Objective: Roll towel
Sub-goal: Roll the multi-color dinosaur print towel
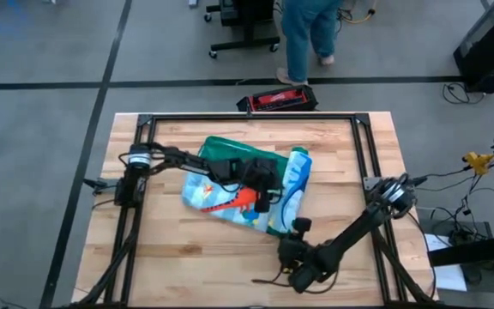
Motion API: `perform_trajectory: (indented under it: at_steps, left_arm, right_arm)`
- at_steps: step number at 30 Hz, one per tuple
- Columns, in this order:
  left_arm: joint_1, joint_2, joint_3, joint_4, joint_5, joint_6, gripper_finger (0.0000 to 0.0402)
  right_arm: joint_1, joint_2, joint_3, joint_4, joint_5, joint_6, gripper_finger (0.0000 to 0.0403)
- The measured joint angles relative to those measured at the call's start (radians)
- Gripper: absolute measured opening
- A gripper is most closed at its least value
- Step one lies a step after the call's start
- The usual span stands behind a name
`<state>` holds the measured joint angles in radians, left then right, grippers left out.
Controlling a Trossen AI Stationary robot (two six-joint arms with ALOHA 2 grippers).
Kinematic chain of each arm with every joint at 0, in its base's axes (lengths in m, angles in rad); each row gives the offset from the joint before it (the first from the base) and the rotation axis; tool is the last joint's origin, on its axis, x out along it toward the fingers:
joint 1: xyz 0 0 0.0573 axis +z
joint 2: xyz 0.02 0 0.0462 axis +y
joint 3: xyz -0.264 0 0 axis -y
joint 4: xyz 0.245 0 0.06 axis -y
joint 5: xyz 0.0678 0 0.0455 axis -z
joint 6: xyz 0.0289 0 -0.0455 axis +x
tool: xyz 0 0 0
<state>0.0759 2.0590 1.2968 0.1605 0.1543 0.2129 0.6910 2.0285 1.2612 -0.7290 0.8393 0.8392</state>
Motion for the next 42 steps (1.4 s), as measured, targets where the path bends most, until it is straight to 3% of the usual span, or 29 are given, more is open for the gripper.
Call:
perform_trajectory:
  at_steps: [4, 8, 13, 27, 33, 42]
  left_arm:
    - [-0.017, 0.034, -0.007, -0.024, -0.032, -0.057, 0.0119]
    - [-0.069, 0.078, -0.006, 0.051, -0.070, -0.078, 0.0119]
    - [-0.111, 0.108, 0.024, 0.075, -0.149, -0.090, 0.0119]
    - [-0.099, 0.050, 0.113, -0.018, -0.175, -0.065, 0.0119]
    - [-0.066, 0.130, 0.190, 0.029, -0.175, -0.054, 0.0119]
    - [-0.066, 0.260, 0.296, 0.013, -0.168, -0.038, 0.0119]
  right_arm:
    - [0.004, 0.010, 0.020, -0.213, 0.006, 0.172, 0.0000]
    - [0.028, -0.028, 0.002, -0.314, 0.021, 0.250, 0.0000]
    - [0.062, -0.065, -0.037, -0.305, 0.055, 0.263, 0.0000]
    - [0.102, -0.064, -0.153, -0.302, 0.055, 0.405, 0.0000]
    - [0.116, -0.063, -0.179, -0.205, 0.055, 0.347, 0.0000]
    - [0.093, -0.063, -0.191, -0.208, 0.119, 0.384, 0.0000]
